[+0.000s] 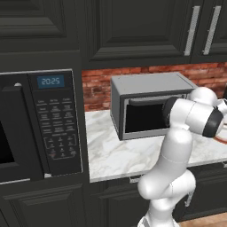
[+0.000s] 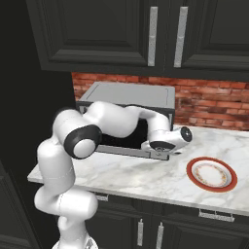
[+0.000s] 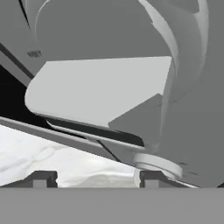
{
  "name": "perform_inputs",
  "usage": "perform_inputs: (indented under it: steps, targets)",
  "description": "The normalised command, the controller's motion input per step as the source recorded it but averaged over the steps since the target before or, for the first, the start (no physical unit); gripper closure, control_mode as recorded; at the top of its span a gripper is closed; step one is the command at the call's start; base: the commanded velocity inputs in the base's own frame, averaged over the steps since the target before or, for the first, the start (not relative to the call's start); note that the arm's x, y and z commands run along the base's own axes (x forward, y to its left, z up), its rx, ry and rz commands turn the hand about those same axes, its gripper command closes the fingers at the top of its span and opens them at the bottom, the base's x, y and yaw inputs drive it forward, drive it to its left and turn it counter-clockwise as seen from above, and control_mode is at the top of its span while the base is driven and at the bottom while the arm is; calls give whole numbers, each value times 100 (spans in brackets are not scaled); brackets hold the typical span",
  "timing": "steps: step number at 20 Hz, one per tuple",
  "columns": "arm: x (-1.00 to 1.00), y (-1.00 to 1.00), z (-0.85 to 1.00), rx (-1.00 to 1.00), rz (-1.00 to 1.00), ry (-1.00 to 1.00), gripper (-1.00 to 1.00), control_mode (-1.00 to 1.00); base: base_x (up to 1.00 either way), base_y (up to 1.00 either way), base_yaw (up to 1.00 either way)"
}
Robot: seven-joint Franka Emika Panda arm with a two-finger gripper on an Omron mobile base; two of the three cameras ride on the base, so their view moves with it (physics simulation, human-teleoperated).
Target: Pick up the bagel from the plate, place it on the toaster oven rack, close the door, and set the timer.
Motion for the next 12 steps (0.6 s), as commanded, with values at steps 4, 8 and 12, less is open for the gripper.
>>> perform_inputs:
  steps: [4, 8, 12]
  targets:
    - [1, -2, -32, 0, 0, -1, -100, -100, 0, 0, 0]
    - [0, -6, -40, 0, -1, 0, -100, -100, 0, 0, 0]
    - [0, -27, -24, 0, -3, 0, -100, -100, 0, 0, 0]
